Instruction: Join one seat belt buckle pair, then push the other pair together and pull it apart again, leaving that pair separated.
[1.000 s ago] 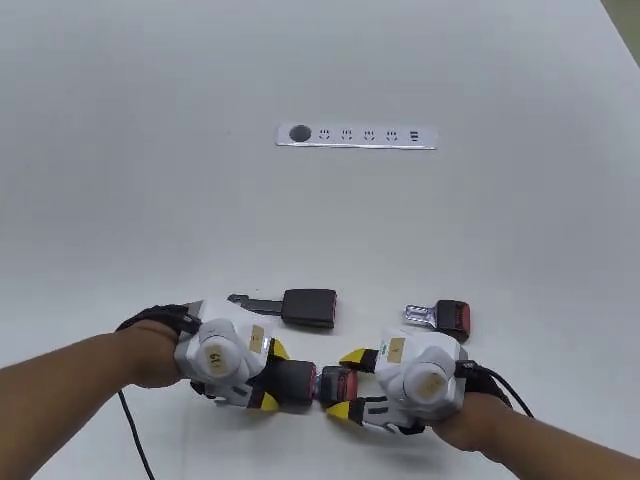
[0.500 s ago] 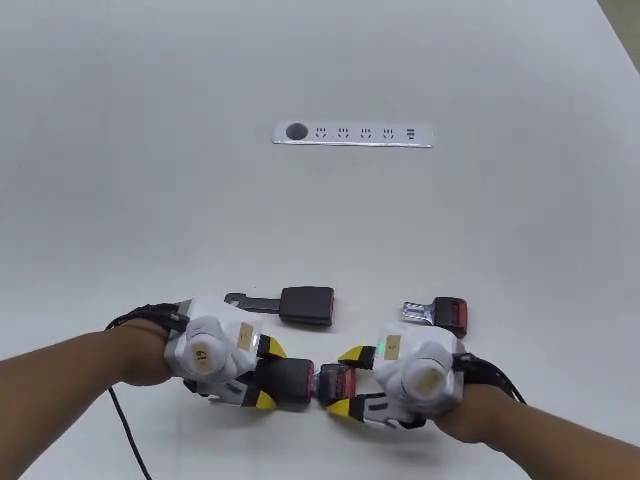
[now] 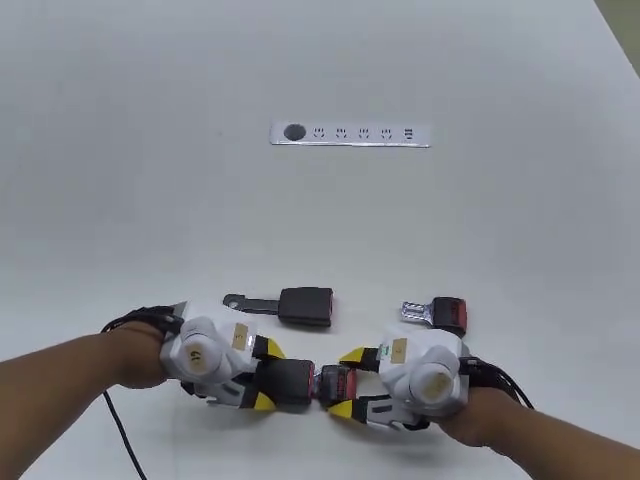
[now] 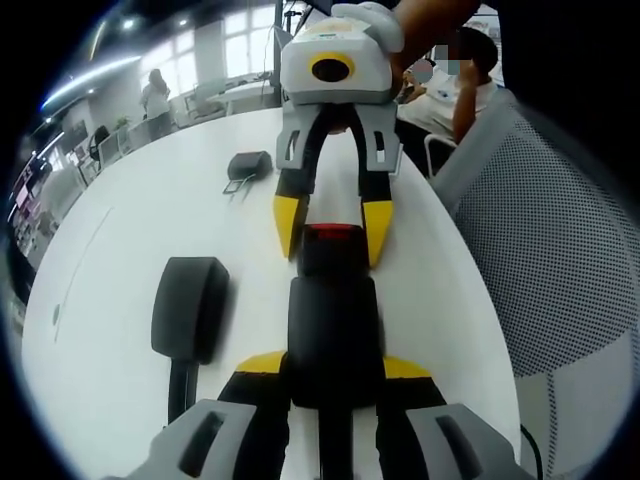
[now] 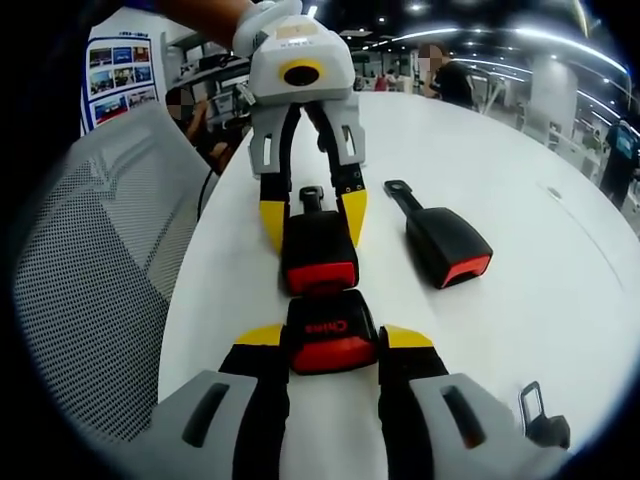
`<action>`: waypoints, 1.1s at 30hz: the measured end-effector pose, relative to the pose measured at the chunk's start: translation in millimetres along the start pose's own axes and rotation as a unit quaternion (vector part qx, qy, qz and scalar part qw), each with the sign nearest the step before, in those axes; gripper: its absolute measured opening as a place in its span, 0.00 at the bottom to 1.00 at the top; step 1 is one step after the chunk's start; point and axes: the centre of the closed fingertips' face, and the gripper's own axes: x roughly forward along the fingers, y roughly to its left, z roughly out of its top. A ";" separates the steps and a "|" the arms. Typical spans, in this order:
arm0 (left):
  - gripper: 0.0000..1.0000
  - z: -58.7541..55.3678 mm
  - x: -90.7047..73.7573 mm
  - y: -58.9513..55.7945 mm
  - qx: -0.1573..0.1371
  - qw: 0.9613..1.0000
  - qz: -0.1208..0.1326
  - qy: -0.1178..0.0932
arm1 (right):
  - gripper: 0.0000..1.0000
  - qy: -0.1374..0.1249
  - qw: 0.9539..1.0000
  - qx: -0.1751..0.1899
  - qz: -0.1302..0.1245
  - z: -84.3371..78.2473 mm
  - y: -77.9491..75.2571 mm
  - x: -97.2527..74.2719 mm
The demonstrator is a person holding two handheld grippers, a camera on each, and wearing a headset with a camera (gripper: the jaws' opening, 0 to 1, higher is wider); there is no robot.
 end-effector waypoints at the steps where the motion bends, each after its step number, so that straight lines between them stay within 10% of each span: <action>1: 0.33 0.1 -0.1 -0.1 0.000 1.000 0.000 0.000 | 0.33 0.000 1.000 0.000 0.000 0.3 0.1 -0.1; 33: 0.33 4.3 0.1 -2.2 0.003 1.000 0.001 0.012 | 0.34 -0.017 1.000 0.015 0.003 1.6 -0.8 -1.4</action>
